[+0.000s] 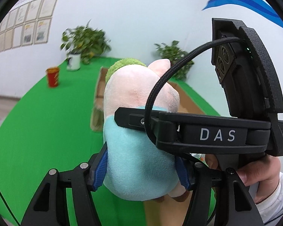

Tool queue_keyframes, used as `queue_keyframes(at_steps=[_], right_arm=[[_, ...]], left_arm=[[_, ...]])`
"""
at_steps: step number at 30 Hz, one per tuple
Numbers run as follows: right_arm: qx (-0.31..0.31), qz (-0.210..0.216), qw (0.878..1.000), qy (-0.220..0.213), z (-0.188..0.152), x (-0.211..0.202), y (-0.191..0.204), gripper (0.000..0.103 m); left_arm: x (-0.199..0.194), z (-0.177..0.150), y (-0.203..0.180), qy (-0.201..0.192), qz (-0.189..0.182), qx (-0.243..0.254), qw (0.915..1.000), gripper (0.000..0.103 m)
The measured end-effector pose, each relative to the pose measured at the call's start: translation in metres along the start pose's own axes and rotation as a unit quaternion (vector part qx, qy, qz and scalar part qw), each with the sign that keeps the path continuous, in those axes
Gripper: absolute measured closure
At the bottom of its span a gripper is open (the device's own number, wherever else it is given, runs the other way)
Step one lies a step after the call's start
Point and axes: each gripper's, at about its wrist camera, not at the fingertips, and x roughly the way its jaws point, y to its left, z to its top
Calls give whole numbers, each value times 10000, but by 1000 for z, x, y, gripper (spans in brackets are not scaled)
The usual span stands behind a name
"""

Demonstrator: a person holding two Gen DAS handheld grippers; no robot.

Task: Organize objects
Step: 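Carry the plush pig with both grippers over the large cardboard box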

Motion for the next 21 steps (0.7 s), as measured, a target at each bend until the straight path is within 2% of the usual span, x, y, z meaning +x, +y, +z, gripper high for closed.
queue_keyframes(at_steps=[10,21], right_arm=[[106,-474,9956,-801,43,-30,-37,28],[75,-765,9897,-1210,66,-44,-58,28]], left_arm=[[32,80,-50,-392,-382,551,9970,45],[44,132,-80,-694,-638,836,9920,45]])
